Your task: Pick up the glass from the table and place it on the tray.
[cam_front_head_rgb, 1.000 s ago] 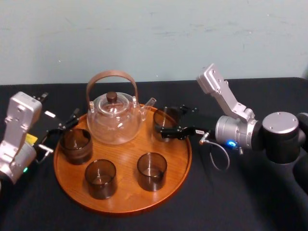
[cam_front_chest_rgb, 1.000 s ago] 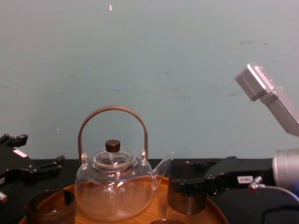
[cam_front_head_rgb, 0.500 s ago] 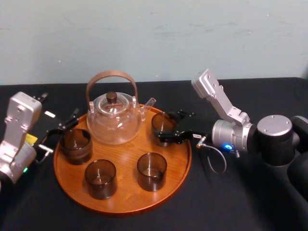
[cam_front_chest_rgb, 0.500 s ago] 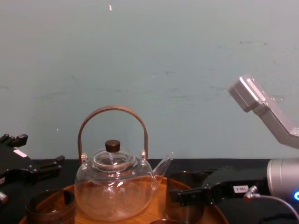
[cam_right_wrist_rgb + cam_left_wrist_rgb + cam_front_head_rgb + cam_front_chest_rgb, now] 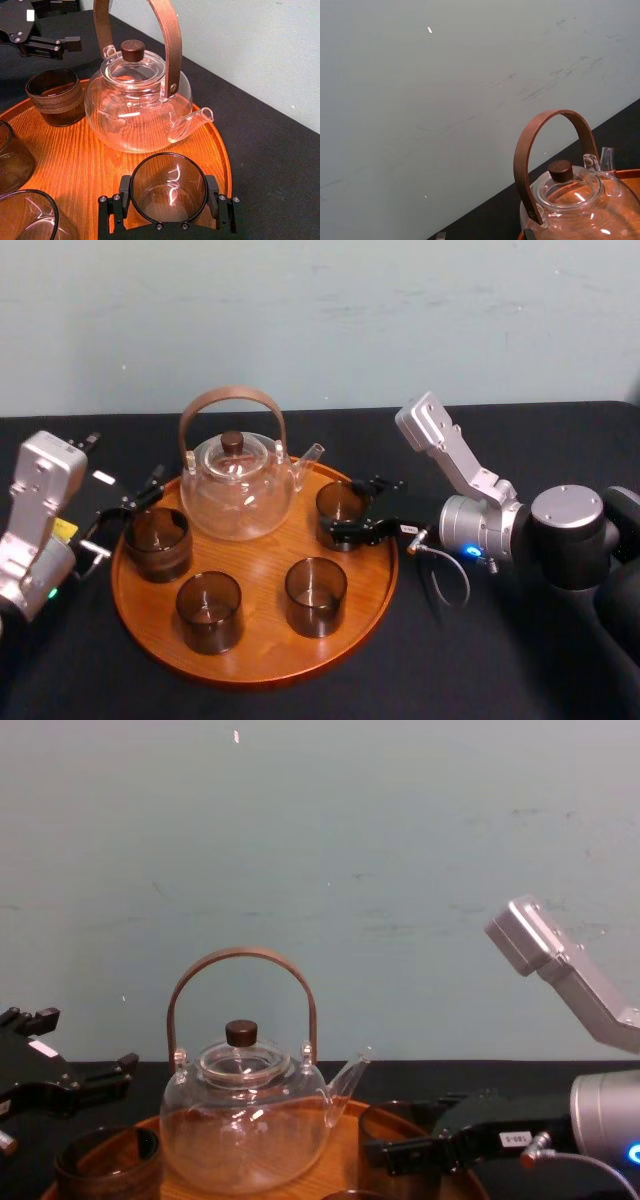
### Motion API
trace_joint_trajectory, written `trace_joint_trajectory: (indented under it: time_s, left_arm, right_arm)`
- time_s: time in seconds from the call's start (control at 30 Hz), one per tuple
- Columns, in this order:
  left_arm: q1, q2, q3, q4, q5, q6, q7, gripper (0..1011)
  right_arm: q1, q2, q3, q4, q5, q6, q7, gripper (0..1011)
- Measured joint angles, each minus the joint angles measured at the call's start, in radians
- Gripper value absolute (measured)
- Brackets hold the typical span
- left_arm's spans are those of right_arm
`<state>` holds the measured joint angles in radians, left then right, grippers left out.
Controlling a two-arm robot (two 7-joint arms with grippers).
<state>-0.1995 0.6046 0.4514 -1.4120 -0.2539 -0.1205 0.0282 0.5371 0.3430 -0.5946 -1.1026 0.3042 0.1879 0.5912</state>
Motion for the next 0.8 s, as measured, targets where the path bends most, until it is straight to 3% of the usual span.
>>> trace_joint_trajectory:
  time_s: [0.7, 0.8]
  left_arm:
    - [0.0, 0.0, 0.0, 0.0, 0.0, 0.0, 0.0, 1001]
    - [0.0, 0.0, 0.0, 0.0, 0.0, 0.0, 0.0, 1001]
  right_arm:
    - [-0.004, -0.005, 0.001, 0.003, -0.016, -0.001, -0.01, 903]
    - [-0.005, -0.004, -0.002, 0.006, -0.019, 0.004, -0.009, 964]
